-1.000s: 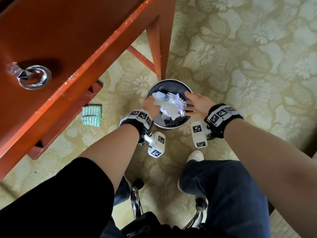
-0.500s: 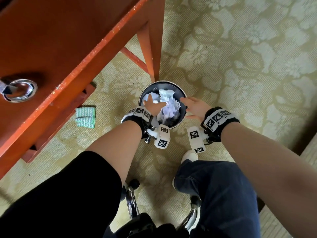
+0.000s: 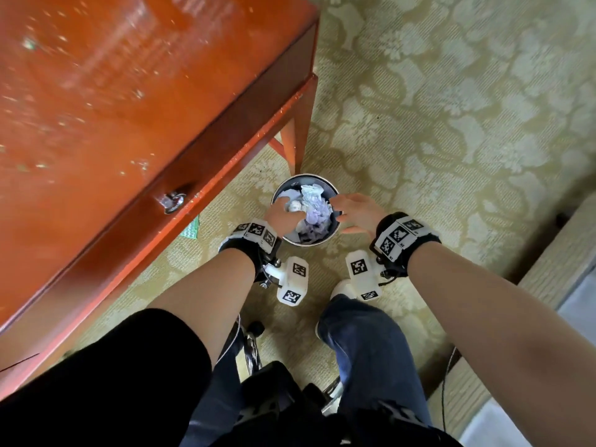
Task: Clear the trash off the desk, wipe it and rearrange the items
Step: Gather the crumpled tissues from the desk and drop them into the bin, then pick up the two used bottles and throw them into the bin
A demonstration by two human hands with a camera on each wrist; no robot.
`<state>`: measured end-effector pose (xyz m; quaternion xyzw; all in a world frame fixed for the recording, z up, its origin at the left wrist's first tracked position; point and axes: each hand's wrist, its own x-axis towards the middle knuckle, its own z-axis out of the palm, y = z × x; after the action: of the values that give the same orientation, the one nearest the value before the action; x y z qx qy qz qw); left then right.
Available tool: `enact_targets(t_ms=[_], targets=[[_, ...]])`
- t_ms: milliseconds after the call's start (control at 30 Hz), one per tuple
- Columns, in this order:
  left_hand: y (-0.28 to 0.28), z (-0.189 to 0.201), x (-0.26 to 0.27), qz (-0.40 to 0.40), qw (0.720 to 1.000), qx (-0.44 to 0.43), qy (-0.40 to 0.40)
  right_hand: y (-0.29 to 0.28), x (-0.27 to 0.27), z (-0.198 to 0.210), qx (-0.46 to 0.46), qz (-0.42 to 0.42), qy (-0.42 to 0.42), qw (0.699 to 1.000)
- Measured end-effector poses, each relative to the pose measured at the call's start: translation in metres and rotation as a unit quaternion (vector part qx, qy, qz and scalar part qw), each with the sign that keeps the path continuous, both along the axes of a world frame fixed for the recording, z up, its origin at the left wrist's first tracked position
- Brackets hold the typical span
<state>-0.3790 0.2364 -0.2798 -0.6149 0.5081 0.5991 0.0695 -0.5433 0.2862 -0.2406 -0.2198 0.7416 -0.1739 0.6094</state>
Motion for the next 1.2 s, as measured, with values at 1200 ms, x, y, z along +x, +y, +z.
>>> enact_targets(t_ms=[1200], targets=[[-0.015, 0.335, 0.354, 0.109, 0.934, -0.306, -0.149, -0.121, 0.332, 0.309, -0.271, 0.593, 0.171, 0.739]])
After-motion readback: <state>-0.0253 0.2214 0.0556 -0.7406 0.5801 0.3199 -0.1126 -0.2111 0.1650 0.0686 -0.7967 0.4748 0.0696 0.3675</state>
